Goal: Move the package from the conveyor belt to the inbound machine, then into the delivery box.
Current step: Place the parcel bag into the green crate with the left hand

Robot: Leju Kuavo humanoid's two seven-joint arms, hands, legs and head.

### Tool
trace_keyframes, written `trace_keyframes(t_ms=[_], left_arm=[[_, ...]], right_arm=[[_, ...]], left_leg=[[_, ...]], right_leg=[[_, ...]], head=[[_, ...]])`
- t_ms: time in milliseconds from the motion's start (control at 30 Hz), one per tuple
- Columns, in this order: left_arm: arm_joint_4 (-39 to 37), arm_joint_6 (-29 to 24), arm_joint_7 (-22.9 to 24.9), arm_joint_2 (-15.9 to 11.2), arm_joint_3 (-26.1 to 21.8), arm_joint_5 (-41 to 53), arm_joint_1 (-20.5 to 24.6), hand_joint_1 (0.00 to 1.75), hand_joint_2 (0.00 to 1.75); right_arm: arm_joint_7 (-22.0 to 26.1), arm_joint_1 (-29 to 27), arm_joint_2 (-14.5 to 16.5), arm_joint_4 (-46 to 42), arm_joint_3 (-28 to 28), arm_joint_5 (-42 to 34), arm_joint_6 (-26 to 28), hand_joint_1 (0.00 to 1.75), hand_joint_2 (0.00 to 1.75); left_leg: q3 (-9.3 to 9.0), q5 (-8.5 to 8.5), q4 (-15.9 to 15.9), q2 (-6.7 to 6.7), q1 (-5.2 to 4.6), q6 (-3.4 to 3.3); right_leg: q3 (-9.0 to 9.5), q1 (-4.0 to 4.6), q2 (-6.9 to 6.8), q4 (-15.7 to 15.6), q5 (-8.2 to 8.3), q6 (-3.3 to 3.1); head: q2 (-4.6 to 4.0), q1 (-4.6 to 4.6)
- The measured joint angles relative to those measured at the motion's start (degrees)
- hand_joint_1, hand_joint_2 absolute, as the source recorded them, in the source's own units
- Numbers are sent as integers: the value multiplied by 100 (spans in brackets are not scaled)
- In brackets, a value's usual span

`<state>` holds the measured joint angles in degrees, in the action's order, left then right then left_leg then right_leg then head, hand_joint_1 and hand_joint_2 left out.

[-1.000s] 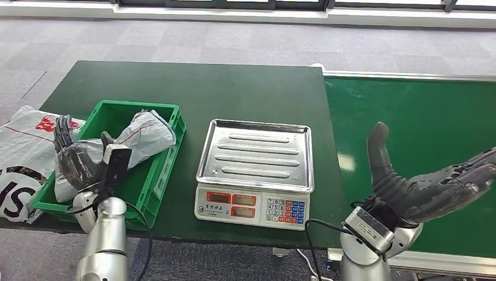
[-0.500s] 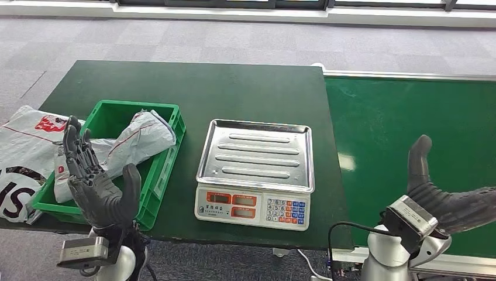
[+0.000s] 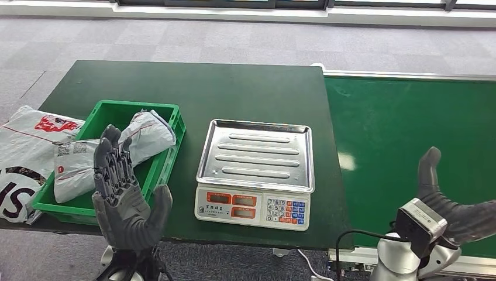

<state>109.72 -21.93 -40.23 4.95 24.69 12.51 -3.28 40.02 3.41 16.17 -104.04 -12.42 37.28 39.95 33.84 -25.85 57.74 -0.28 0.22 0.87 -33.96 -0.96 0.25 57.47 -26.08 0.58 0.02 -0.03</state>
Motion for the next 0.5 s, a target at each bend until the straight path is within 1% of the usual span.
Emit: trace_keyframes(t_ms=[367, 500], left_arm=[[-2, -39, -1, 4, 1, 101, -86, 0, 175], [-4, -148, -1, 5, 1, 151, -135, 0, 175]], right_arm=[[-62, -166, -2, -29, -173, -176, 0, 0, 175], [-44, -186, -2, -27, -177, -206, 0, 0, 175]], left_leg=[[0, 0, 0, 4, 0, 0], [0, 0, 0, 4, 0, 0]], right_leg=[[-1, 0, 1, 0, 0, 0], [0, 0, 1, 0, 0, 0]], head=[[-1, 1], [-1, 1]])
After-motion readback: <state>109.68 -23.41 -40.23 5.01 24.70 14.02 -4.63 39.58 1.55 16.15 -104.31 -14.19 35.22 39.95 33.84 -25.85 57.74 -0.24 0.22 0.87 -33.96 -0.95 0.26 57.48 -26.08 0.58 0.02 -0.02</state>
